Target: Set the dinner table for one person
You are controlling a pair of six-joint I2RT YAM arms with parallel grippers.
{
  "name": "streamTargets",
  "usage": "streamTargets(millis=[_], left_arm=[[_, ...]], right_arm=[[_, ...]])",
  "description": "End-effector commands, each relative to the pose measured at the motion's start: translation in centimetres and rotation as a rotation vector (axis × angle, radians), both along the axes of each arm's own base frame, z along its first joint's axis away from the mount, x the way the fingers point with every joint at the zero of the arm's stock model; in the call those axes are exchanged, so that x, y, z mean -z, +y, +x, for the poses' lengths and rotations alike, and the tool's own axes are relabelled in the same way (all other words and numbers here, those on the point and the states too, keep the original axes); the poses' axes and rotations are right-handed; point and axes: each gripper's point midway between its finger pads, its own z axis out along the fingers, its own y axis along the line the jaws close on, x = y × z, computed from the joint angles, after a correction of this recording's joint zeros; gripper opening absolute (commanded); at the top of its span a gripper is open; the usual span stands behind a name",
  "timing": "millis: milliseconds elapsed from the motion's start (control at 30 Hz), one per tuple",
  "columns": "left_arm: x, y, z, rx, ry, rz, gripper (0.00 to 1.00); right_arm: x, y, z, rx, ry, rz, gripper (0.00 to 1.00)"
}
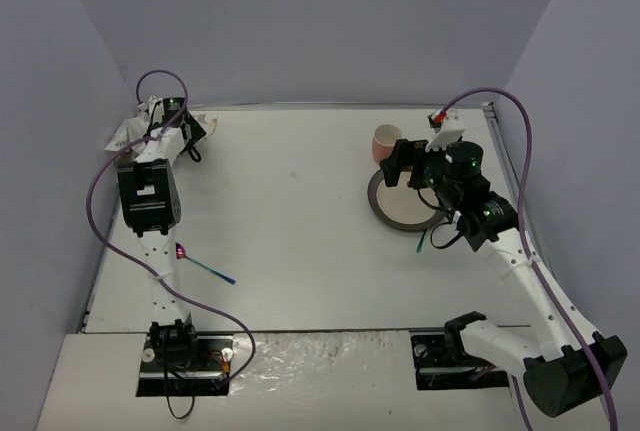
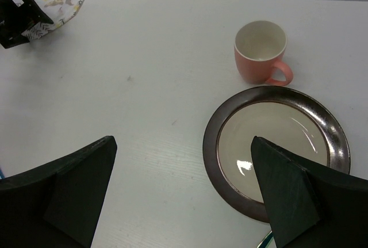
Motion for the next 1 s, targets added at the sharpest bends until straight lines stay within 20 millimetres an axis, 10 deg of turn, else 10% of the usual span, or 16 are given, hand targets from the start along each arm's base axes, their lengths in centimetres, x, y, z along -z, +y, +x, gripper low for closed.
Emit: streamTargets(millis=[0, 133, 200, 367, 500, 700, 833, 967], left_arm=[[-2.6, 1.2, 3.1, -0.028, -0.140, -0.009, 0.86], [-0.9, 1.0, 3.6, -0.003, -0.113, -0.026, 0.69], [-0.5, 0.7, 3.8, 0.025, -0.103, -0.029, 0.43], [-4.4, -0.3, 4.0, 0.123, -0.121, -0.017, 0.00], [-12.7, -3.3, 2.6, 0.286, -0.156, 0.003, 0.00], [-24.9, -9.7, -4.9, 0.489, -0.177, 0.030, 0.00], [-25.8, -15.2, -10.8, 0.572, -0.111, 0.027, 0.00], [-20.5, -21.8, -17.1, 0.660, -0.031, -0.052, 0.01]], right_arm=[[-3.9, 1.3, 0.8, -0.041, -0.106, 0.060, 1.00], [-3.8, 1.6, 0.8, -0.047, -0.100, 0.066, 1.00], [-3.8, 1.8, 0.7, -0.057, -0.099, 0.065, 1.00], [-4.0, 2.0, 0.6, -0.073, -0.106, 0.061, 0.99], [-4.6, 2.3, 0.6, -0.092, -0.121, 0.051, 1.00], [-5.3, 3.1, 0.6, -0.137, -0.140, 0.039, 1.00], [-4.8, 3.8, 0.6, -0.168, -0.124, 0.043, 1.00], [-3.1, 4.2, 0.2, -0.182, -0.085, 0.045, 1.00]])
